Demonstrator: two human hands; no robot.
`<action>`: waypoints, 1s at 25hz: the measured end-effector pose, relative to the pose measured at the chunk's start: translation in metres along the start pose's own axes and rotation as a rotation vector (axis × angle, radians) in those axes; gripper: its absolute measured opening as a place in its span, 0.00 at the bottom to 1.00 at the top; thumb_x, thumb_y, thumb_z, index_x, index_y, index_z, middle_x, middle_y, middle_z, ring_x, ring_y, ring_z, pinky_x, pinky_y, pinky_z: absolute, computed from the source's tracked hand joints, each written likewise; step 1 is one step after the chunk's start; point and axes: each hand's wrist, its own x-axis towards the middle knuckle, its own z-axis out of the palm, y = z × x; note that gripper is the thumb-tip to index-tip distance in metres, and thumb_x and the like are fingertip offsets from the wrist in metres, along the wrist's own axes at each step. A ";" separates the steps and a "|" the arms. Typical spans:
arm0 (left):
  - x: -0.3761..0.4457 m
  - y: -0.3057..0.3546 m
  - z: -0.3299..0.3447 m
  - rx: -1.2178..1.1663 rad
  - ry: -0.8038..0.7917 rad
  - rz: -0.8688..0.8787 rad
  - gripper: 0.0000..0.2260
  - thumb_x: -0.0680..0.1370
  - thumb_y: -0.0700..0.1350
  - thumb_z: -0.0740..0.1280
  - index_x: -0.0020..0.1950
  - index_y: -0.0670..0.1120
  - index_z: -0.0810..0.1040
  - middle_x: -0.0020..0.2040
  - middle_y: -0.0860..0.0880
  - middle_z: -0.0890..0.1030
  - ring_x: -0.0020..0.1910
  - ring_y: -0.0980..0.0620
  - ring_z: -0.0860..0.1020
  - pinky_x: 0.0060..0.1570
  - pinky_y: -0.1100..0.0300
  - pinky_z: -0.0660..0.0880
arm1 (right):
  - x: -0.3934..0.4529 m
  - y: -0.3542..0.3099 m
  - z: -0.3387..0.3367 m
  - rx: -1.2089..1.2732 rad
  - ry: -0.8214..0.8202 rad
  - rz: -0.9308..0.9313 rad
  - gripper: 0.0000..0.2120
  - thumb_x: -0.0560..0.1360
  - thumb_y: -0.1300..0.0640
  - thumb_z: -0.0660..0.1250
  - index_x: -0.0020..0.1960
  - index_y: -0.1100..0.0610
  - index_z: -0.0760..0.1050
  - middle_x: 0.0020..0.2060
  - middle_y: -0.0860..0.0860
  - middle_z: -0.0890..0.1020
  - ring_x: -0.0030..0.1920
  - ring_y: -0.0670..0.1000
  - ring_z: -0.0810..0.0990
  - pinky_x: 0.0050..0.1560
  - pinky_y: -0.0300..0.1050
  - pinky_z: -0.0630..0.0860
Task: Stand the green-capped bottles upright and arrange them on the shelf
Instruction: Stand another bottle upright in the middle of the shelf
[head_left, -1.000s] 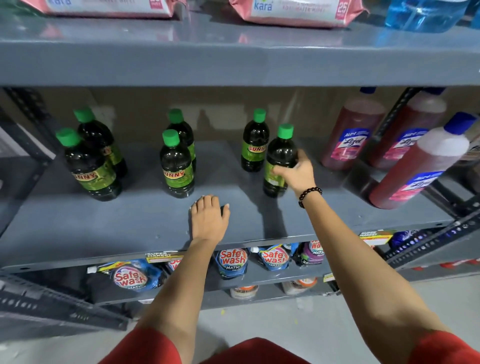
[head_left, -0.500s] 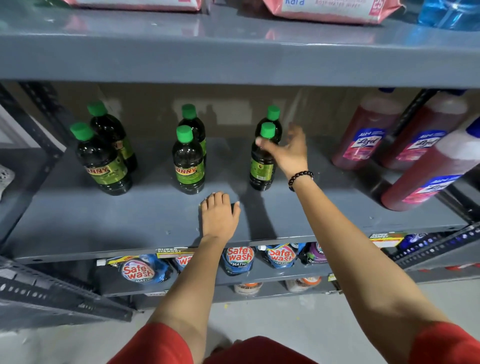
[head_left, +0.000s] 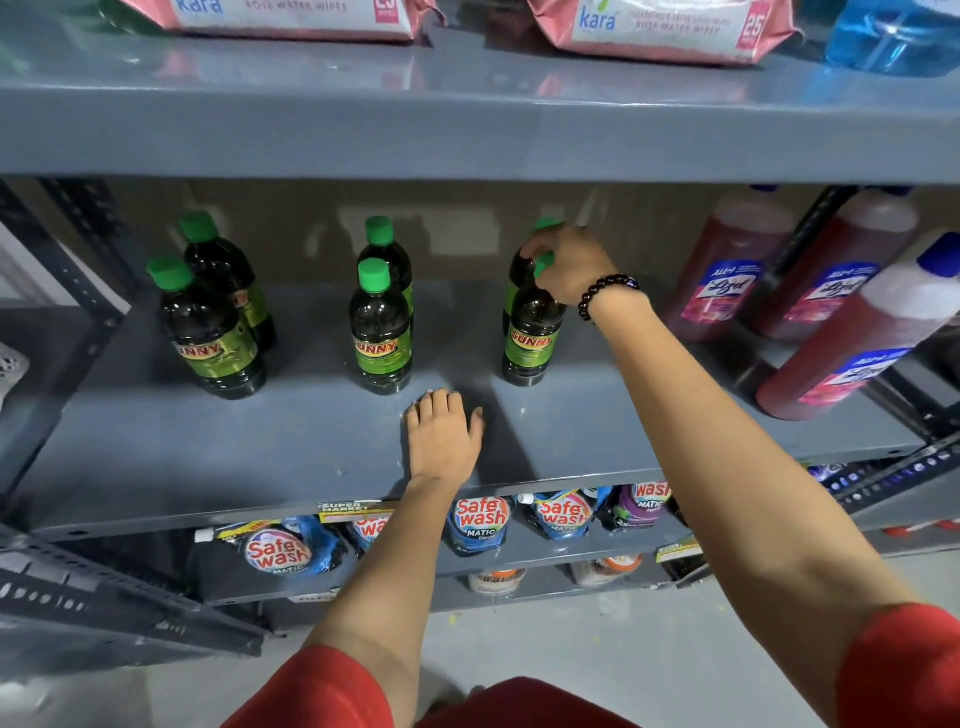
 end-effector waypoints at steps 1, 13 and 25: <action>0.000 0.000 0.000 0.000 0.000 0.000 0.17 0.79 0.52 0.55 0.57 0.41 0.72 0.58 0.41 0.77 0.58 0.42 0.73 0.58 0.48 0.70 | -0.002 0.000 0.001 -0.002 -0.012 0.006 0.18 0.71 0.66 0.65 0.60 0.57 0.77 0.62 0.55 0.78 0.62 0.56 0.76 0.59 0.41 0.72; -0.001 0.000 0.000 0.009 -0.010 0.005 0.17 0.79 0.52 0.54 0.58 0.41 0.71 0.58 0.41 0.77 0.59 0.42 0.73 0.59 0.48 0.69 | -0.006 0.007 0.007 -0.103 0.061 0.036 0.17 0.72 0.57 0.69 0.60 0.59 0.77 0.56 0.61 0.81 0.57 0.62 0.77 0.55 0.48 0.74; 0.000 0.000 0.002 -0.005 0.001 -0.012 0.15 0.79 0.51 0.55 0.57 0.42 0.72 0.58 0.42 0.77 0.59 0.42 0.73 0.60 0.49 0.69 | -0.047 0.019 0.106 0.578 0.303 0.463 0.53 0.62 0.51 0.79 0.74 0.67 0.51 0.69 0.65 0.64 0.67 0.64 0.67 0.66 0.53 0.67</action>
